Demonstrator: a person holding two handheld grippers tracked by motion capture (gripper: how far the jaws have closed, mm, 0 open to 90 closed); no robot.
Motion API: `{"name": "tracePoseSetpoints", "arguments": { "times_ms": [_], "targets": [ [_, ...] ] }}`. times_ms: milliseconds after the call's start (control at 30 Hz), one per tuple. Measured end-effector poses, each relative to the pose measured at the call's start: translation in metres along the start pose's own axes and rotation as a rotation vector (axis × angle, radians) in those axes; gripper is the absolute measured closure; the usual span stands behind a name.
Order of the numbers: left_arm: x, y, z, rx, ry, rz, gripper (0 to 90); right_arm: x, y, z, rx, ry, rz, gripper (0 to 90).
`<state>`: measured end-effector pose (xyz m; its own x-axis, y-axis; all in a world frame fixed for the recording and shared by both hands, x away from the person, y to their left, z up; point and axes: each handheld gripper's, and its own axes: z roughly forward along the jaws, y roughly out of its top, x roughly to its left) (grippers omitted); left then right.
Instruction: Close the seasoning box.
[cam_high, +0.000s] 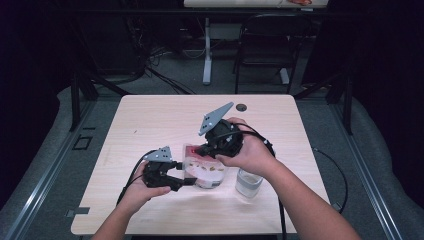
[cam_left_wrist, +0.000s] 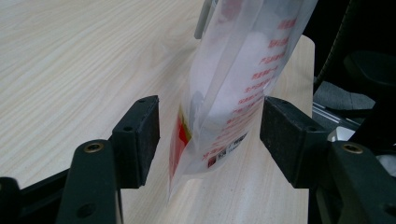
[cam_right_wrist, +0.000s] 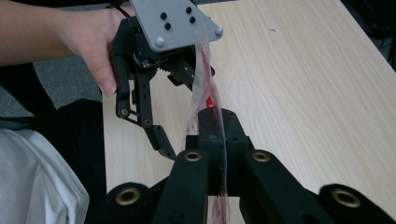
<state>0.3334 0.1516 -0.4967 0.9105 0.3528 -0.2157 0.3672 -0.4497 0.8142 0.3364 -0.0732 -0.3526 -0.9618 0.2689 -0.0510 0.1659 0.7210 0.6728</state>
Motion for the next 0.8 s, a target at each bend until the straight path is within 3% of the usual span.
{"name": "tracePoseSetpoints", "arguments": {
  "times_ms": [533, 800],
  "targets": [
    [-0.001, -0.005, 0.015, 0.031, -0.009, 0.024, 35.5, 0.002, 0.003, -0.001, -0.012, -0.002, -0.008, 90.0],
    [-0.002, -0.005, 0.018, 0.024, -0.02, 0.03, 35.2, 0.005, 0.005, 0.0, -0.009, 0.0, -0.018, 90.0]
  ]
}}
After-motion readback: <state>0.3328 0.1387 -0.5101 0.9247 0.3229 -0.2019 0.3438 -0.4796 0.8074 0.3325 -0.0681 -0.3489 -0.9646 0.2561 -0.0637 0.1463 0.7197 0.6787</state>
